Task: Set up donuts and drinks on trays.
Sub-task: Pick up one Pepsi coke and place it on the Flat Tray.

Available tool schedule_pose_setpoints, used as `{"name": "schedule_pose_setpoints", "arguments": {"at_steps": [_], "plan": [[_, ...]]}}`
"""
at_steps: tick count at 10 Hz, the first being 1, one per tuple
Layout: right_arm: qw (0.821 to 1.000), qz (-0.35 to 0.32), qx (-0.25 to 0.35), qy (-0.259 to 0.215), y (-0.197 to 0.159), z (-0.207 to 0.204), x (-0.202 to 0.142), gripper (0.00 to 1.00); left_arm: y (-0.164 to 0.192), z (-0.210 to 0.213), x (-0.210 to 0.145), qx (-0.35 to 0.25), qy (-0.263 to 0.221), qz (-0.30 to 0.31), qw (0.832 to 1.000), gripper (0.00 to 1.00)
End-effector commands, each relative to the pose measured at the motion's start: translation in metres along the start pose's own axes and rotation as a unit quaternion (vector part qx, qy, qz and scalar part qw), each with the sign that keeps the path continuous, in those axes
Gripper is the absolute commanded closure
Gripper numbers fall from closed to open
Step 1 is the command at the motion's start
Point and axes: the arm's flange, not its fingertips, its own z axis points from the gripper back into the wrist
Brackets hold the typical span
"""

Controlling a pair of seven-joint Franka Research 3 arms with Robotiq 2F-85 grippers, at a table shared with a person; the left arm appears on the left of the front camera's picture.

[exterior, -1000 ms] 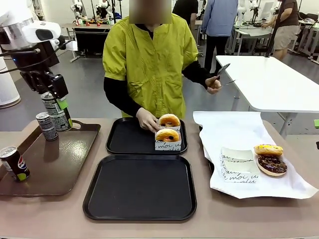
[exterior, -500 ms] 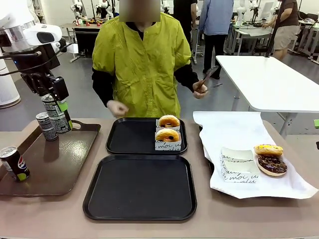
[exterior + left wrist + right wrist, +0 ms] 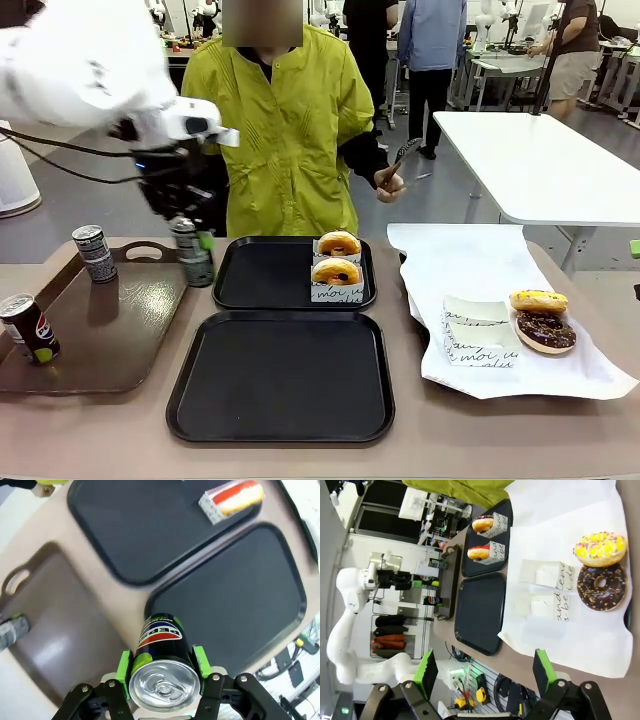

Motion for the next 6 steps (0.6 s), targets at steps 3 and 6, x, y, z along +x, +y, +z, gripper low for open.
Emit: {"name": "schedule_pose_setpoints", "arguments": {"at_steps": [3, 6], "plan": [[1.0, 0.0, 0.001, -0.001, -0.001, -0.001, 0.002, 0.0, -0.014, -0.054, 0.056, 0.056, -0.021, 0.036, 0.998, 0.41], [1.0, 0.0, 0.001, -0.001, -0.001, -0.001, 0.002, 0.0, -0.016, -0.085, 0.064, 0.06, -0.049, 0.037, 0.996, 0.41]]}}
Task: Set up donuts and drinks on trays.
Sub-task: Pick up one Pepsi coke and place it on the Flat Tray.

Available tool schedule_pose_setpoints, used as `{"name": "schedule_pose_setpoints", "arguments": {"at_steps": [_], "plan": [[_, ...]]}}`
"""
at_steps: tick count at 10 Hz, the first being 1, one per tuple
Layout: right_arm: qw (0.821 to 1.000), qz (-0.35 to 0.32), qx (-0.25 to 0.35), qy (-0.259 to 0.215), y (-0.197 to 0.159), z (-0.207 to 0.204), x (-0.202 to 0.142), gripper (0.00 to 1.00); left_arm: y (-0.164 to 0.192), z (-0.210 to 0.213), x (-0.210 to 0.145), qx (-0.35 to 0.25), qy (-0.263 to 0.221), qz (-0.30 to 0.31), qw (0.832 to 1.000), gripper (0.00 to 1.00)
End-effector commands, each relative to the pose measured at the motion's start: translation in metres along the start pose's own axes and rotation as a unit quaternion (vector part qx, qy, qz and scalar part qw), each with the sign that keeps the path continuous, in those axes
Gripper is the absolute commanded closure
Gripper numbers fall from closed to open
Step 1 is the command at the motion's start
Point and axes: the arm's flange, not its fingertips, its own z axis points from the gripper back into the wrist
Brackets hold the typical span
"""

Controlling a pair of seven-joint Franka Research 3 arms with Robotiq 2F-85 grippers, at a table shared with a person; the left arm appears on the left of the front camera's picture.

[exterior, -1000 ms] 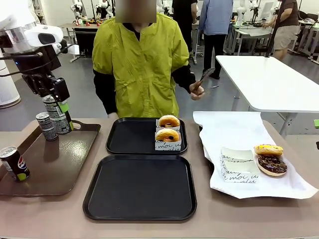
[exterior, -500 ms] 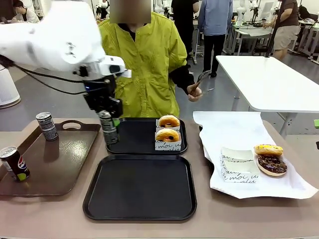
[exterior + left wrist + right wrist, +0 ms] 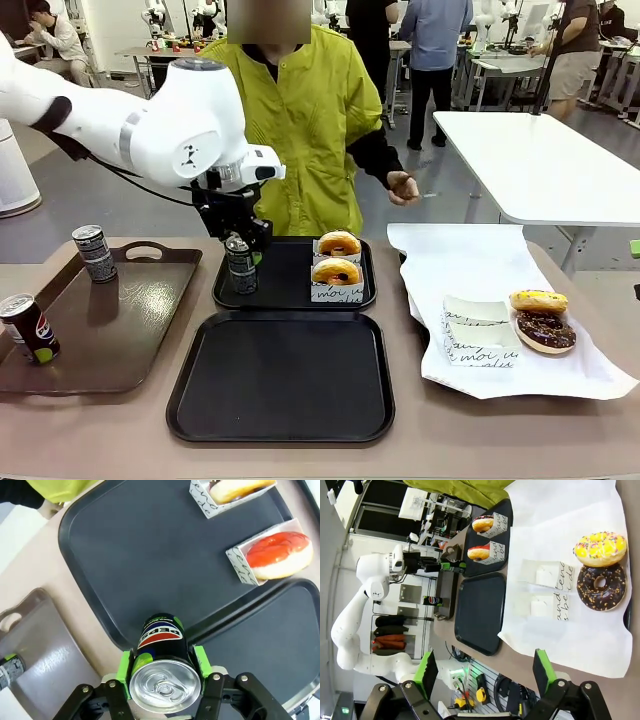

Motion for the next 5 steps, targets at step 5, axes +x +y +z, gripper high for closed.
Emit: {"name": "schedule_pose_setpoints", "arguments": {"at_steps": [5], "plan": [[1.0, 0.0, 0.001, -0.001, -0.001, -0.001, 0.002, 0.0, -0.002, -0.018, 0.013, 0.011, -0.014, 0.032, 0.999, 0.41]]}}
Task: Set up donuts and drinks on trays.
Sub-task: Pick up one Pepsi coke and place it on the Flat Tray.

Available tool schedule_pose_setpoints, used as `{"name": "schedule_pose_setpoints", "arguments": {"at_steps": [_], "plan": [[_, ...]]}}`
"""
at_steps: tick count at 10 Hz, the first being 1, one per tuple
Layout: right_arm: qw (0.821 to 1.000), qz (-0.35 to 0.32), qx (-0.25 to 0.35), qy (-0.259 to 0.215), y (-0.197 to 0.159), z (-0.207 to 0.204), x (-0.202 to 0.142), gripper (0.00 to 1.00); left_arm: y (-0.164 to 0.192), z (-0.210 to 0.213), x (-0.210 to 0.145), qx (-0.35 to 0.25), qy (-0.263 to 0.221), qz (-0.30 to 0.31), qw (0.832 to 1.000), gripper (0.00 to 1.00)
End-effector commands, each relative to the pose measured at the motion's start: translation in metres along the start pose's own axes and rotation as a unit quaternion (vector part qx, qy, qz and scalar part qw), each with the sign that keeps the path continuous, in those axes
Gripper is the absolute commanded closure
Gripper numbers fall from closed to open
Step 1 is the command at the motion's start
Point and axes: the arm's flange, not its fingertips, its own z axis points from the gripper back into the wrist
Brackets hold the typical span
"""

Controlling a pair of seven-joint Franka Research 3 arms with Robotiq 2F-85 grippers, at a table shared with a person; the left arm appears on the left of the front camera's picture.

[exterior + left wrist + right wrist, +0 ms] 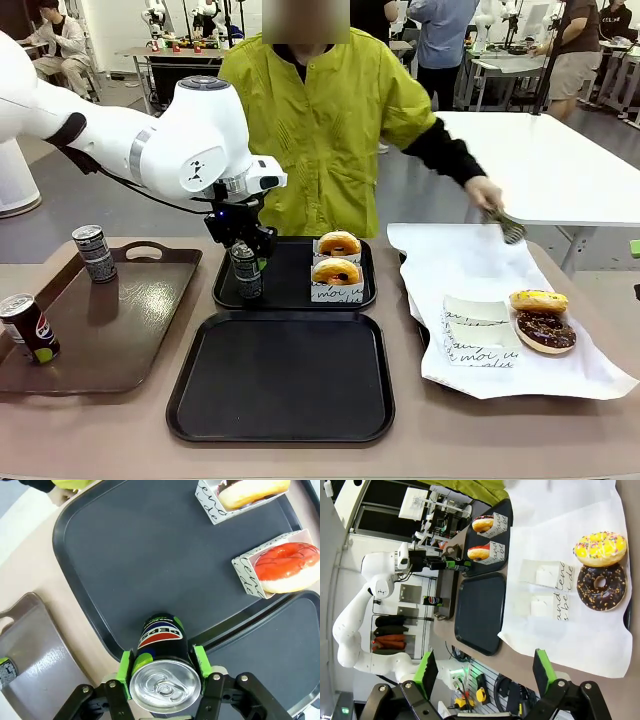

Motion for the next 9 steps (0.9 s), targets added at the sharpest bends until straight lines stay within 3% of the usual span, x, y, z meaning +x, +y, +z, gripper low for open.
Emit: {"name": "schedule_pose_setpoints", "arguments": {"at_steps": [1, 2, 6, 9], "plan": [[1.0, 0.0, 0.001, -0.001, -0.001, -0.001, 0.002, 0.0, -0.002, -0.002, 0.01, 0.018, -0.012, 0.017, 1.0, 0.05], [1.0, 0.0, 0.001, -0.001, -0.001, -0.001, 0.002, 0.0, -0.002, -0.002, 0.01, 0.017, -0.012, 0.019, 1.0, 0.0], [1.0, 0.0, 0.001, -0.001, -0.001, -0.001, 0.002, 0.0, 0.0, 0.003, 0.006, 0.009, -0.003, 0.028, 1.0, 0.0], [1.0, 0.0, 0.001, -0.001, -0.001, -0.001, 0.002, 0.0, 0.009, 0.068, -0.013, 0.002, -0.015, 0.032, 0.999, 0.0]]}}
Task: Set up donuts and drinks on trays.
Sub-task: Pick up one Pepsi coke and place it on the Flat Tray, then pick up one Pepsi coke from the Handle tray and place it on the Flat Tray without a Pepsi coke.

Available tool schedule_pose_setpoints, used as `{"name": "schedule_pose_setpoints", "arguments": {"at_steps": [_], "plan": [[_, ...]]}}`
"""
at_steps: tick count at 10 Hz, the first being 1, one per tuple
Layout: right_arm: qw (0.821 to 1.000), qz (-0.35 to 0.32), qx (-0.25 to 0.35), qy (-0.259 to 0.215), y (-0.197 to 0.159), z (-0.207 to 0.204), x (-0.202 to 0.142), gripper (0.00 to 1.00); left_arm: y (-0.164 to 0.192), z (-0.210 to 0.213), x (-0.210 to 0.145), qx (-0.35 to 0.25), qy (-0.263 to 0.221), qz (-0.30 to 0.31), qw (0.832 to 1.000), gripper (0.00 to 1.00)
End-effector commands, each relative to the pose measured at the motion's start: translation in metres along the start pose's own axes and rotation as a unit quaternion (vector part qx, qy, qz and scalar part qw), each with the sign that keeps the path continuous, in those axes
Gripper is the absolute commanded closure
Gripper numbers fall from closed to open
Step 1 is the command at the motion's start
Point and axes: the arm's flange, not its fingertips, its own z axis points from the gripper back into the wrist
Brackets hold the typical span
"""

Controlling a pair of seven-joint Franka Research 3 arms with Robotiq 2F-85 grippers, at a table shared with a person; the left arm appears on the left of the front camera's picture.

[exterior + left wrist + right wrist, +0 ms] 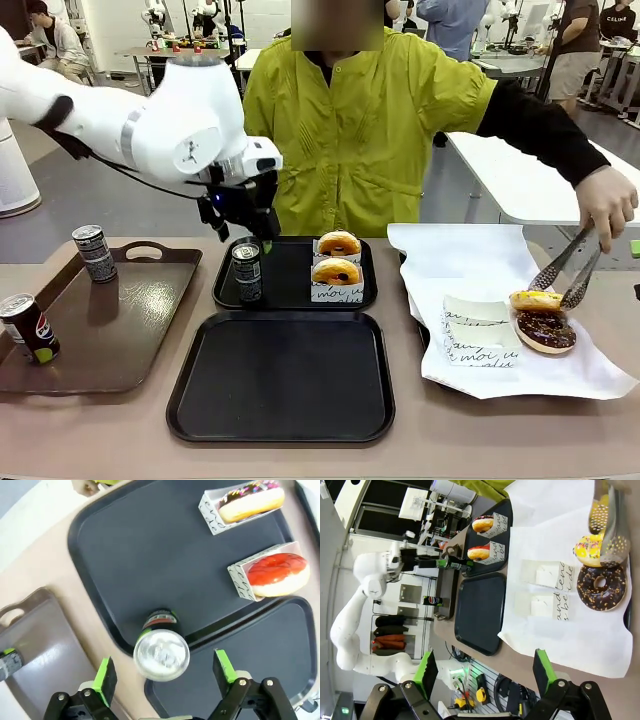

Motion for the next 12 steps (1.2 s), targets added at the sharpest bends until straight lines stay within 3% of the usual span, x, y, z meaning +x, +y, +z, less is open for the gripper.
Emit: {"name": "schedule_pose_setpoints", "arguments": {"at_steps": [1, 5, 7, 8, 12], "plan": [[1.0, 0.0, 0.001, -0.001, -0.001, -0.001, 0.002, 0.0, 0.013, 0.056, -0.022, -0.004, 0.004, 0.016, 1.0, 0.0], [1.0, 0.0, 0.001, -0.001, -0.001, -0.001, 0.002, 0.0, 0.05, 0.146, -0.095, -0.013, 0.023, 0.014, 1.0, 0.0], [1.0, 0.0, 0.001, -0.001, -0.001, -0.001, 0.002, 0.0, 0.071, 0.152, -0.104, 0.012, 0.014, 0.019, 1.0, 0.0], [1.0, 0.0, 0.001, -0.001, -0.001, -0.001, 0.002, 0.0, 0.049, 0.158, -0.088, -0.005, 0.022, 0.021, 1.0, 0.0], [1.0, 0.0, 0.001, -0.001, -0.001, -0.001, 0.002, 0.0, 0.049, 0.158, -0.088, -0.005, 0.022, 0.021, 1.0, 0.0]]}}
